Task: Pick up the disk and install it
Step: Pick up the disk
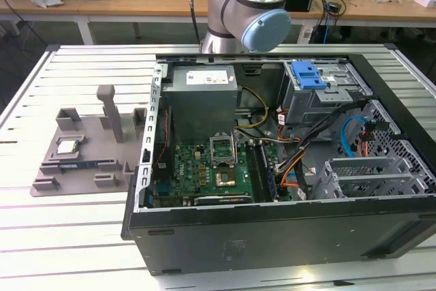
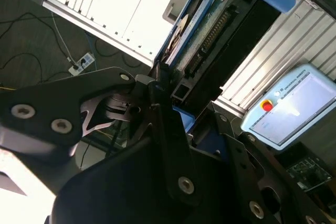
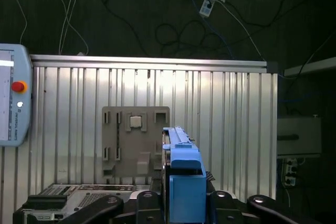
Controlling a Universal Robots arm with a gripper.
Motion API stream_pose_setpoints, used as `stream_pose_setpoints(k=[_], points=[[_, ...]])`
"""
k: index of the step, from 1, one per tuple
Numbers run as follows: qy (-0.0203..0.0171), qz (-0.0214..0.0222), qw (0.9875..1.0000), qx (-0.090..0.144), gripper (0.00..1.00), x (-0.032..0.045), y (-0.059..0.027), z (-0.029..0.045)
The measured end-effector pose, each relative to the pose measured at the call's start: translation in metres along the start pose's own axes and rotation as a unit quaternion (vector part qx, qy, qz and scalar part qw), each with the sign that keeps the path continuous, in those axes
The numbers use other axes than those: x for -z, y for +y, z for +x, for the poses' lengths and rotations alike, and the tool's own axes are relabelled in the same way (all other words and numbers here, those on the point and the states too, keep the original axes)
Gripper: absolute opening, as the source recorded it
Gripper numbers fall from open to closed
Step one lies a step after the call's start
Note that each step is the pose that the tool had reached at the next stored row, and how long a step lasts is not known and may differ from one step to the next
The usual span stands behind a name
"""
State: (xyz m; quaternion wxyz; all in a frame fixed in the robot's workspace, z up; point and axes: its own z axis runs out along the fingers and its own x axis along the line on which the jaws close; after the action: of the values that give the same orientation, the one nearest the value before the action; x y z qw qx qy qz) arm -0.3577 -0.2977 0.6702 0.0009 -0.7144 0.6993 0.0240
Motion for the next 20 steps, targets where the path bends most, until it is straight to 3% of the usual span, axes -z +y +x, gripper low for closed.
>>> stream_pose_setpoints(k=[3, 8, 10, 13, 18, 20], points=[[0.0, -0.0001, 1.0, 0.0, 0.37, 0.0002, -0.0073, 0.0002], [0.0, -0.002, 1.0, 0.0, 0.37, 0.0011, -0.035, 0.0007], [0.0001, -0.0023, 1.0, 0.0, 0.37, 0.0015, -0.0507, 0.0008], [0.0, -0.003, 1.0, 0.0, 0.37, 0.0019, -0.0652, 0.0004], [-0.005, -0.0037, 1.0, 0.0, 0.37, 0.0026, -0.0899, -0.0024], [-0.005, -0.005, 1.0, 0.0, 0.37, 0.003, -0.1023, -0.0026]])
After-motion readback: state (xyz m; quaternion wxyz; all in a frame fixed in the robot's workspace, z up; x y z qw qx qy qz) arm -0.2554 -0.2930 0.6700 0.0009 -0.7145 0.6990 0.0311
